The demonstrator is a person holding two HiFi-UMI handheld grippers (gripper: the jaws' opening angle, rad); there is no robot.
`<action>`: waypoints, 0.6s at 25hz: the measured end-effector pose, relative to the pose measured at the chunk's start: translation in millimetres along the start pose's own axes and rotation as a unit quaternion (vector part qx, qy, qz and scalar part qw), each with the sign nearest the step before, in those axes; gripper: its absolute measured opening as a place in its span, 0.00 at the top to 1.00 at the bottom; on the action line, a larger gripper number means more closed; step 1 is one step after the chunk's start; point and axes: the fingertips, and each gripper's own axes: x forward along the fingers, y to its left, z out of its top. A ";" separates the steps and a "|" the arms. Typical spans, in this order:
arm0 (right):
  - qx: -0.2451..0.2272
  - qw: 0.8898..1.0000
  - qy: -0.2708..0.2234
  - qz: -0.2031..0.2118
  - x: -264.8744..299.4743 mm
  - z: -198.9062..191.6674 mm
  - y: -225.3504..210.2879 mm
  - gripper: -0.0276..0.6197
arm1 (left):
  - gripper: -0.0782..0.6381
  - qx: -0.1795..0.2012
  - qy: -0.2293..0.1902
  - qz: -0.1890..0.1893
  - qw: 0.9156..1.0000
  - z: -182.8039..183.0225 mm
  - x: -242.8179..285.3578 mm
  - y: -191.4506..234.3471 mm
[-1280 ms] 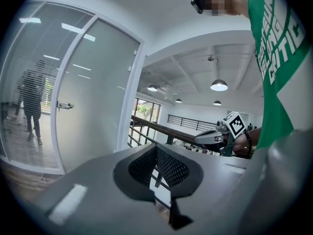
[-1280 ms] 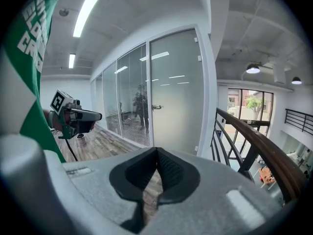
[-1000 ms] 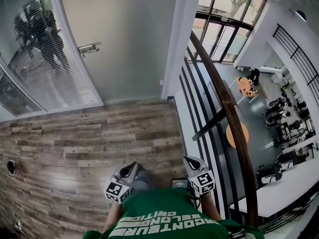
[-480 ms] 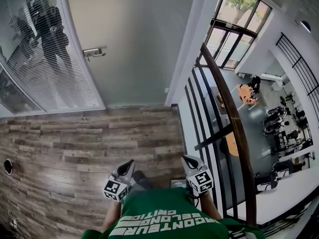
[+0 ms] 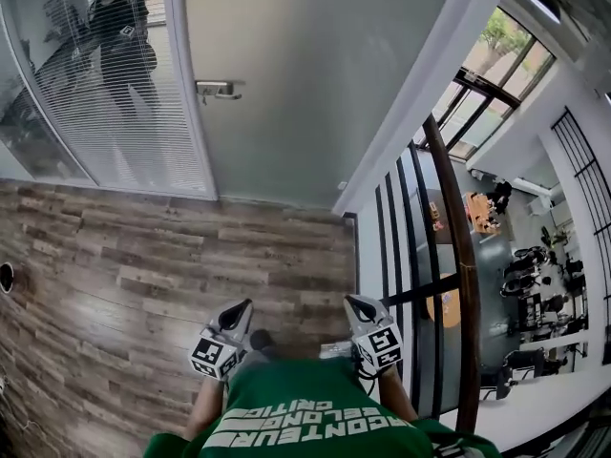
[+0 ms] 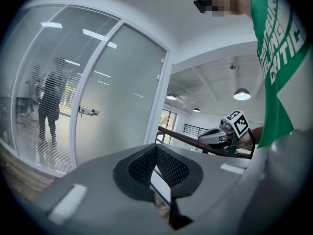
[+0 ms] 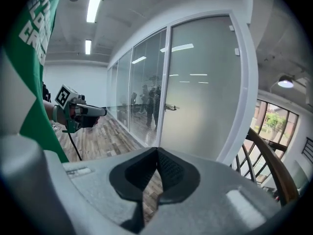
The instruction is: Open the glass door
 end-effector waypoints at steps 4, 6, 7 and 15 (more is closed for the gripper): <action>-0.008 1.000 -0.001 0.003 13.2 4.2 -4.1 0.97 | 0.88 -0.010 0.006 0.019 1.000 -4.2 -2.7 19.9; -0.005 1.000 -0.003 -0.002 15.6 5.1 -11.7 0.97 | 0.88 -0.014 0.009 0.021 1.000 -5.2 0.9 24.4; 0.000 1.000 -0.004 -0.005 16.0 5.3 -16.4 0.97 | 0.88 -0.014 0.010 0.019 1.000 -4.4 4.0 24.8; 0.028 1.000 -0.009 -0.006 42.1 2.1 -53.9 0.97 | 0.88 0.010 0.009 0.013 1.000 7.0 35.5 27.6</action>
